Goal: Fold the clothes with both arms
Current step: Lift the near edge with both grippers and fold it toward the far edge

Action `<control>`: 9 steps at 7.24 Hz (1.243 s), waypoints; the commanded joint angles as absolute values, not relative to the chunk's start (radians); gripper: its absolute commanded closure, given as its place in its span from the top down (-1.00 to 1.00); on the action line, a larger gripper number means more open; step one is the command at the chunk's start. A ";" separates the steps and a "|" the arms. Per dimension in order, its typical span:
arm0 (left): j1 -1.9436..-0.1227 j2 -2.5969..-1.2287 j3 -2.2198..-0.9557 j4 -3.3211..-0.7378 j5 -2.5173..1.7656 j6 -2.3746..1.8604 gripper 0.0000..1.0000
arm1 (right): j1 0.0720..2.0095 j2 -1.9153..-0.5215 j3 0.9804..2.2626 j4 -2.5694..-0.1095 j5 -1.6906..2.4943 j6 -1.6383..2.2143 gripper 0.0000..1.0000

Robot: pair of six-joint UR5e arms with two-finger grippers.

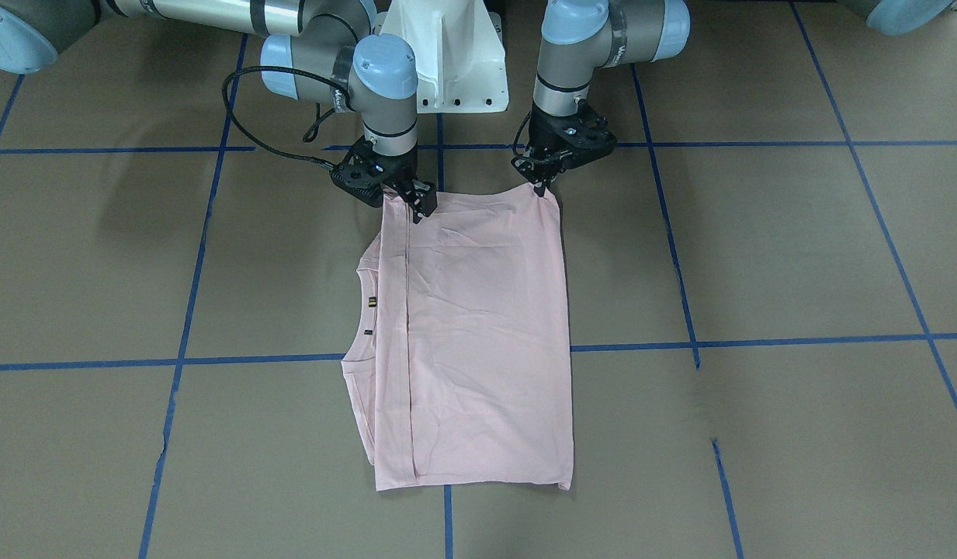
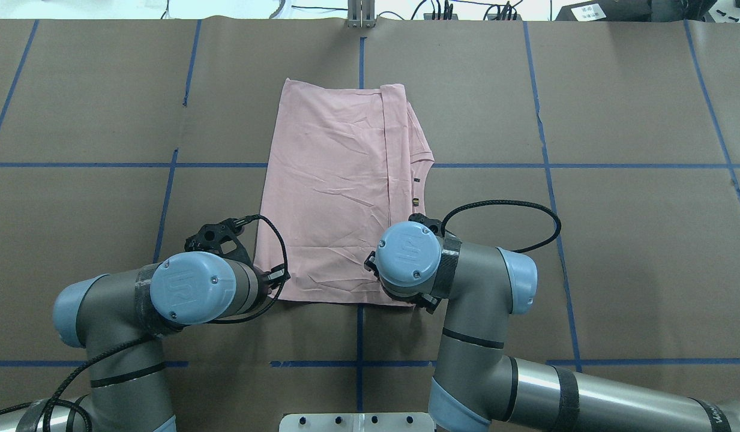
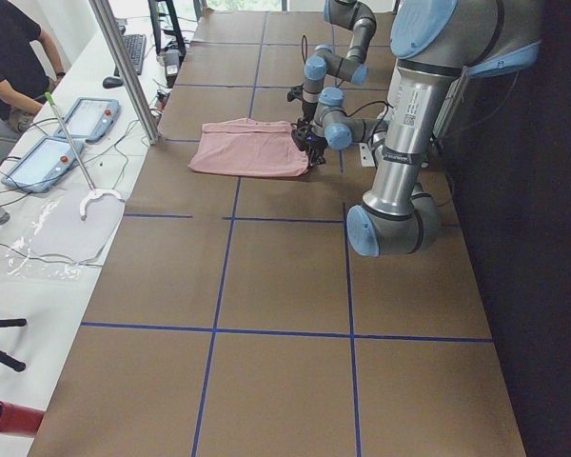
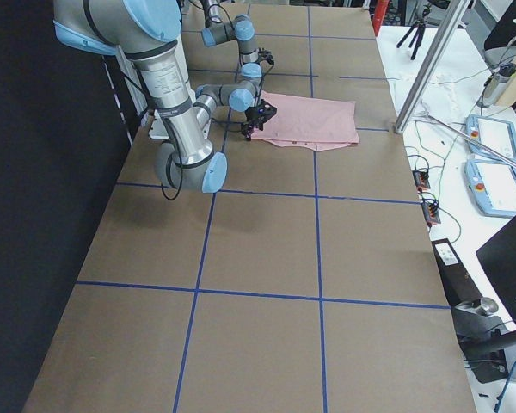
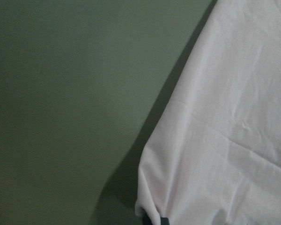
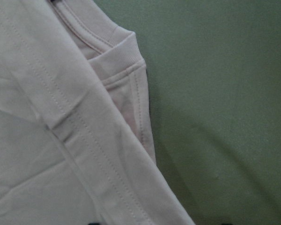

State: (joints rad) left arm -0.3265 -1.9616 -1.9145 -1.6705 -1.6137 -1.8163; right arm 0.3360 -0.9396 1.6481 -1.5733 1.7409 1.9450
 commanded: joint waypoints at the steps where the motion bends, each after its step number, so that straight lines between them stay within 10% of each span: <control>1: -0.327 -1.960 -1.914 -1.671 -1.612 -1.815 -1.00 | 0.336 -0.937 1.649 -1.572 1.741 1.941 -0.51; 3: -0.327 -1.962 -1.905 -1.671 -1.612 -1.813 -1.00 | 0.337 -0.934 1.649 -1.572 1.740 1.915 -1.00; 9: -0.325 -1.974 -1.908 -1.672 -1.614 -1.810 -1.00 | 0.345 -0.920 1.666 -1.569 1.740 1.920 -1.00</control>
State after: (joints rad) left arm -0.3256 -1.9701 -1.9059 -1.6714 -1.6125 -1.8102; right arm 0.3440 -0.9215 1.6557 -1.5709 1.7395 1.9165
